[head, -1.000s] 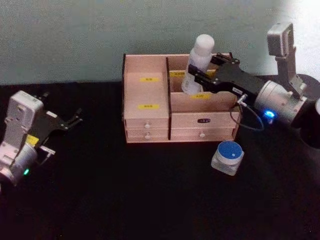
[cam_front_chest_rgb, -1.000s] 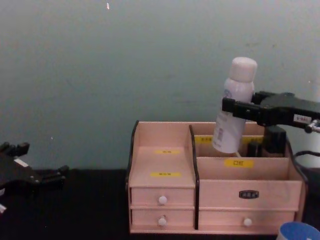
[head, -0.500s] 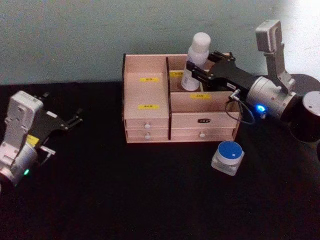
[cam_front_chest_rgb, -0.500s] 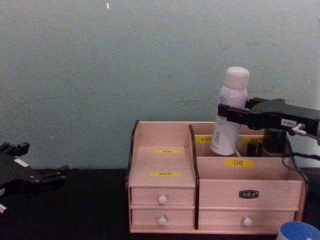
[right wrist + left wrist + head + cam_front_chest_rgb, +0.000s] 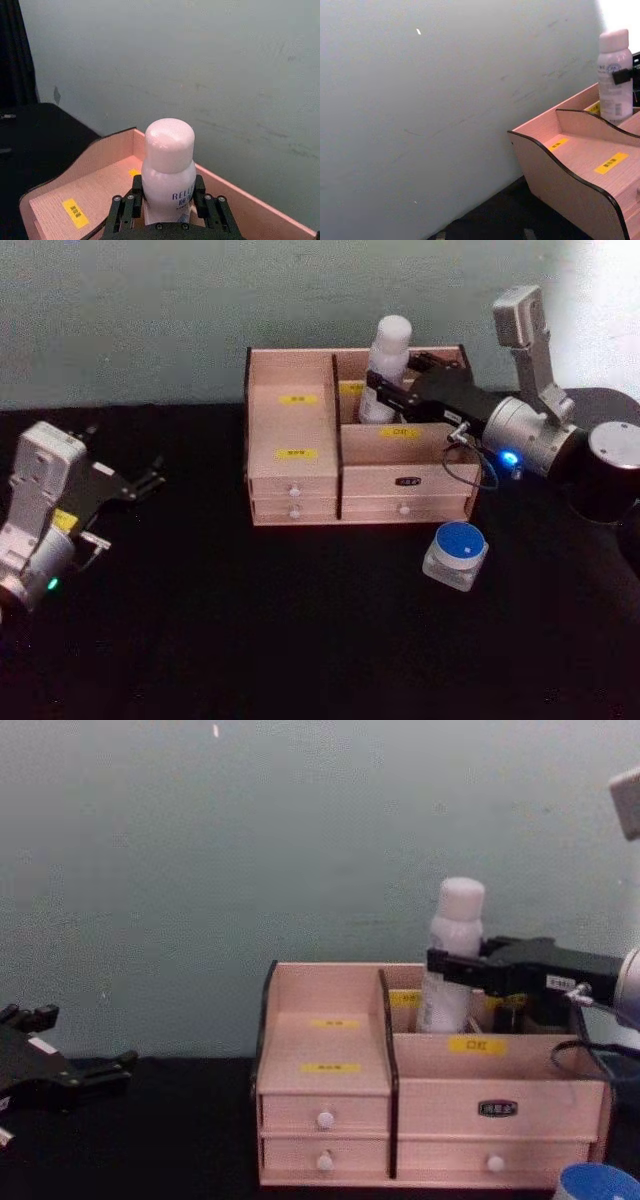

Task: Pick up the facial cleanser and watermelon frost from the table and place them into the tiered storage box.

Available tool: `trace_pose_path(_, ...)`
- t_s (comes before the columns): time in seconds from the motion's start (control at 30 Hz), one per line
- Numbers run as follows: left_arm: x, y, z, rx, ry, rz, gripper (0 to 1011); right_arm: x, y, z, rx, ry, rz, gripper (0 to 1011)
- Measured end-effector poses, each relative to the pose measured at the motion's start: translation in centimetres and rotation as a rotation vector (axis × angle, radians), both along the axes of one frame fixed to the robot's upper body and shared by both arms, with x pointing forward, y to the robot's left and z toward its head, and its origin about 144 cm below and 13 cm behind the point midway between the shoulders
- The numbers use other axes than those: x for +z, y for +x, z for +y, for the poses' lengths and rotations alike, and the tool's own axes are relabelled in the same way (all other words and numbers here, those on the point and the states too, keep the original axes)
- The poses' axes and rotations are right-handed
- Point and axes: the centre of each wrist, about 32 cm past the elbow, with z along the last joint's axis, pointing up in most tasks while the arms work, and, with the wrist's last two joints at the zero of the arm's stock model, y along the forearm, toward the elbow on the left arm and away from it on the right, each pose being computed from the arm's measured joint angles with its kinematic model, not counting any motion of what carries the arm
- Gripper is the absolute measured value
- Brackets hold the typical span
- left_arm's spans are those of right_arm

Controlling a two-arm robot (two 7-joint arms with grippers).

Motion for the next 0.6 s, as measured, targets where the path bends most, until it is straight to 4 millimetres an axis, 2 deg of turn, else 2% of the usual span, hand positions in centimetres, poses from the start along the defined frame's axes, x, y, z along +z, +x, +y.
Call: trace_pose_path(0.6,0.0,0.0,0.0,0.000,0.000,0.000,1001,-1.3,0.6,0.5,-0.012,-0.034,0.069,593)
